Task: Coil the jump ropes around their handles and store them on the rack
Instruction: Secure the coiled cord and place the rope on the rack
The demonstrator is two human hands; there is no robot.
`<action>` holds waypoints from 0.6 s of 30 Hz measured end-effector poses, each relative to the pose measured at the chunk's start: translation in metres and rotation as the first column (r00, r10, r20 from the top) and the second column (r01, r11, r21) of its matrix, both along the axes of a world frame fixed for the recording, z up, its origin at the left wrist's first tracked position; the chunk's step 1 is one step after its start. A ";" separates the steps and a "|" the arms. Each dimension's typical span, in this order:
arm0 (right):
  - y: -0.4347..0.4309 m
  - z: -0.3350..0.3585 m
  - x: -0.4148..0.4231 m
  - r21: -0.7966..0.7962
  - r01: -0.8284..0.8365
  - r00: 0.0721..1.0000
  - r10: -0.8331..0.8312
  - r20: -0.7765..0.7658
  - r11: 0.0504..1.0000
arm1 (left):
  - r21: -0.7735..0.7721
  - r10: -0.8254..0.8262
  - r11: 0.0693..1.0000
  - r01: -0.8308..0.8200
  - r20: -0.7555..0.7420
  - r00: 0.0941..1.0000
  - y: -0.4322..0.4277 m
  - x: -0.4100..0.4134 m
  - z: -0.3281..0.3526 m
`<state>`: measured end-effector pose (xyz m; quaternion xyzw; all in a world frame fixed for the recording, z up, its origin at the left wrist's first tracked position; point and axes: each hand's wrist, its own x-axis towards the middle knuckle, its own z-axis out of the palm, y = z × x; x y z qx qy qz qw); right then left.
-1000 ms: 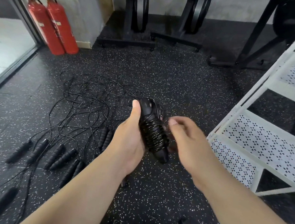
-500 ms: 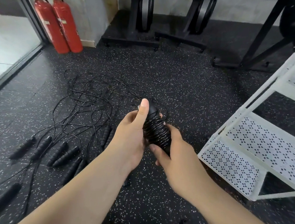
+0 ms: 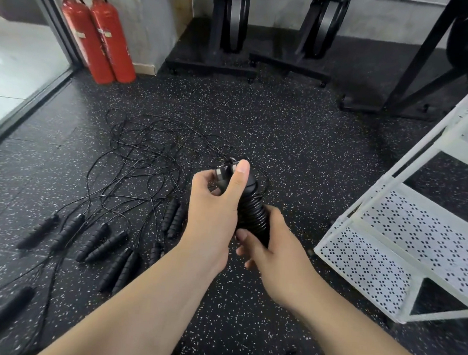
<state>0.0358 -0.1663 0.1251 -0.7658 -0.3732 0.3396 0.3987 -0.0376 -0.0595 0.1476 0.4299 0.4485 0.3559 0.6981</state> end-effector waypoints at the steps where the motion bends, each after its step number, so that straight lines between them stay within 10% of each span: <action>1: 0.000 0.002 0.003 0.038 -0.006 0.997 0.009 -0.078 0.999 | -0.005 -0.022 1.000 0.022 0.005 1.000 0.001 -0.001 0.002; 4: 0.000 0.009 0.007 0.133 0.014 0.961 0.023 -0.276 0.991 | 0.021 -0.088 0.996 0.088 0.023 0.996 0.005 -0.004 0.007; 10: -0.011 0.007 -0.006 0.047 0.108 0.990 -0.111 0.085 0.993 | 0.103 -0.053 0.993 0.056 -0.032 0.998 -0.012 0.001 0.015; 18: -0.036 0.033 -0.003 0.213 0.264 0.903 -0.163 -0.398 0.941 | 0.016 -0.169 0.985 0.169 0.002 0.986 -0.041 0.015 0.037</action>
